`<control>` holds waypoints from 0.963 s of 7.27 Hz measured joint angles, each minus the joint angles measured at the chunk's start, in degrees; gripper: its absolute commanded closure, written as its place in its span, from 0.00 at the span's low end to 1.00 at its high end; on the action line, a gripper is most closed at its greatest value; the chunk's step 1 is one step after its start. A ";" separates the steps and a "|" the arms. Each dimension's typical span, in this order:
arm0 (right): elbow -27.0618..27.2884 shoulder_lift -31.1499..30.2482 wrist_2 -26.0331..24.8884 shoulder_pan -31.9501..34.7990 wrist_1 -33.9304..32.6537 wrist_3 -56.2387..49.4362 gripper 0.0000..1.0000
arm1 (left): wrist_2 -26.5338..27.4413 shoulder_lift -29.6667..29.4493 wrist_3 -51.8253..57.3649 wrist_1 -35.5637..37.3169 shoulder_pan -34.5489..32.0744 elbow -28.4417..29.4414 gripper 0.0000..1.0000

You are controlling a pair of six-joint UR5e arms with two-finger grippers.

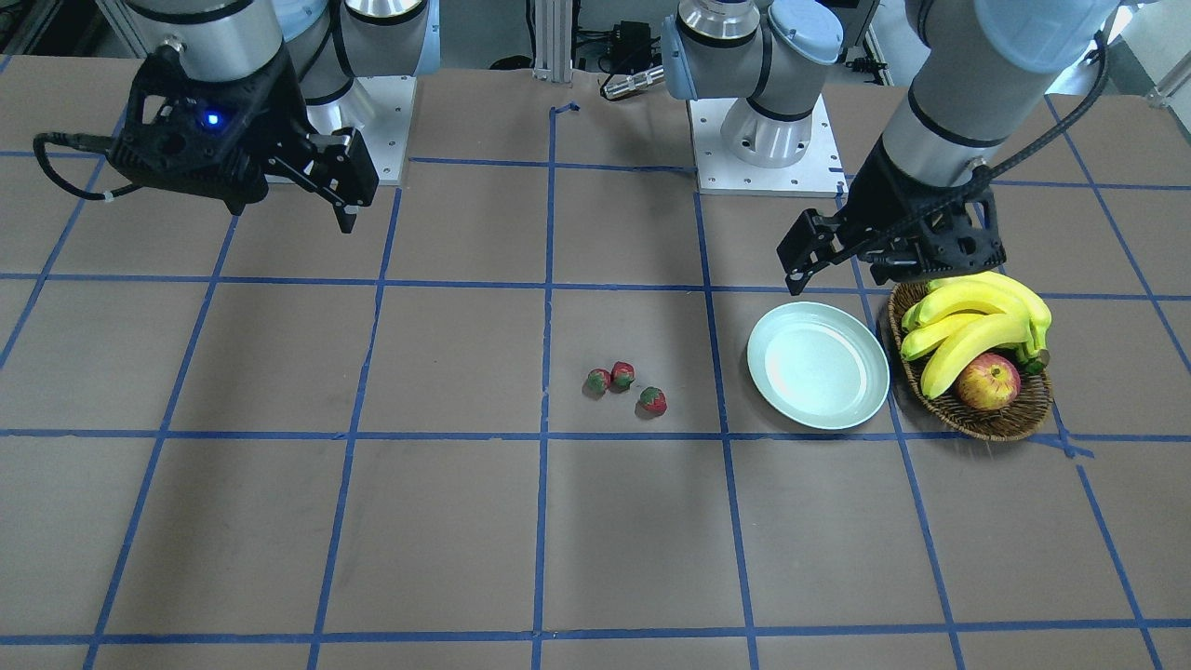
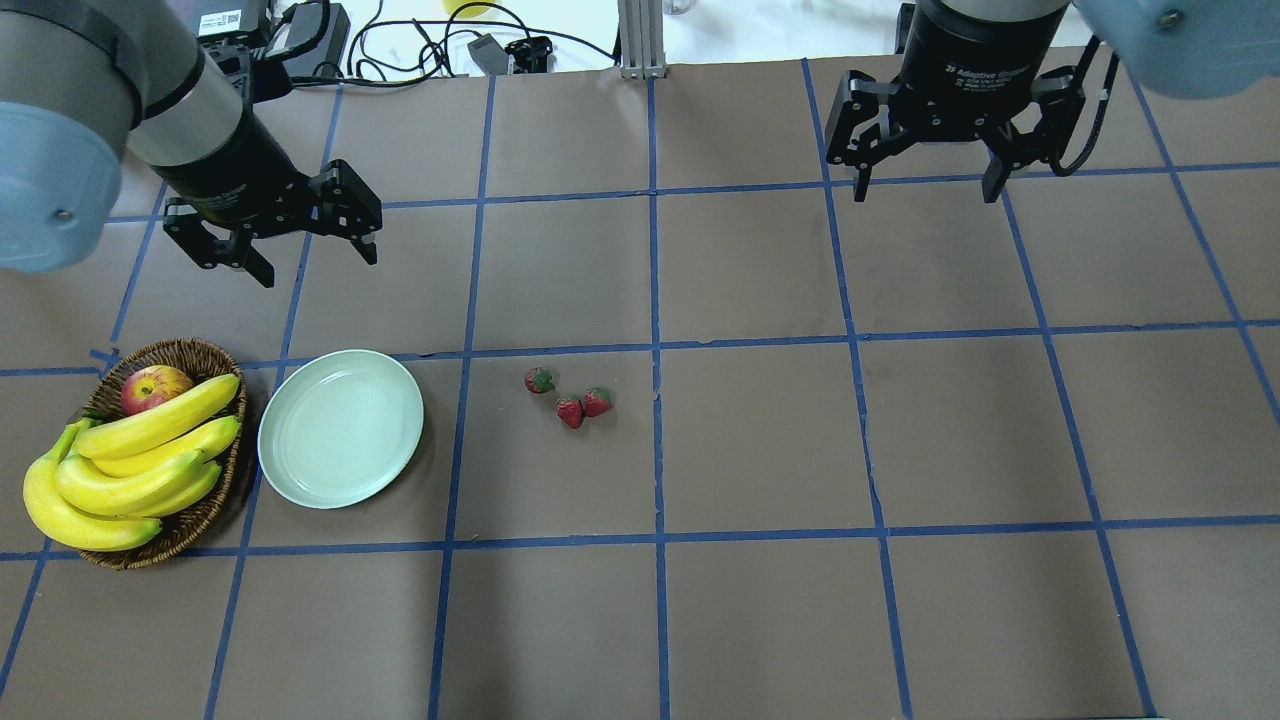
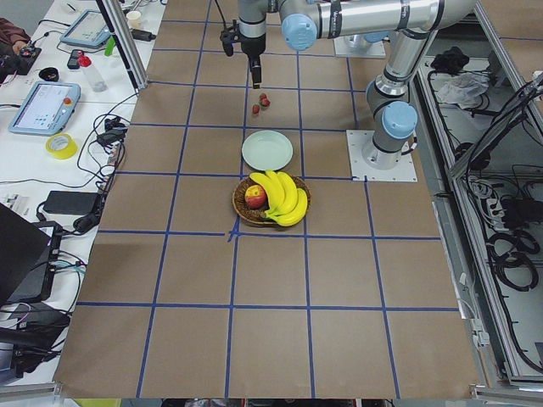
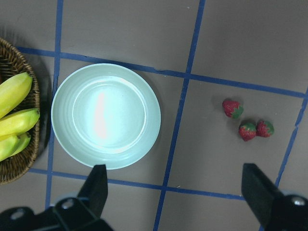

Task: Collect all strawberries into plate
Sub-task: 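Reach the left gripper over the strawberry cluster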

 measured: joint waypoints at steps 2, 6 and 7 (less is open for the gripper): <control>0.68 -0.78 1.25 0.04 -2.98 0.06 0.00 | -0.25 -5.45 -7.84 10.30 -3.19 -2.55 0.00; 1.02 -0.68 2.05 0.18 -4.61 0.04 0.00 | -0.24 -13.62 -24.81 23.41 -9.48 -6.59 0.00; 1.04 -0.65 2.05 0.21 -4.63 0.04 0.00 | -0.22 -15.32 -28.04 24.65 -9.87 -7.59 0.00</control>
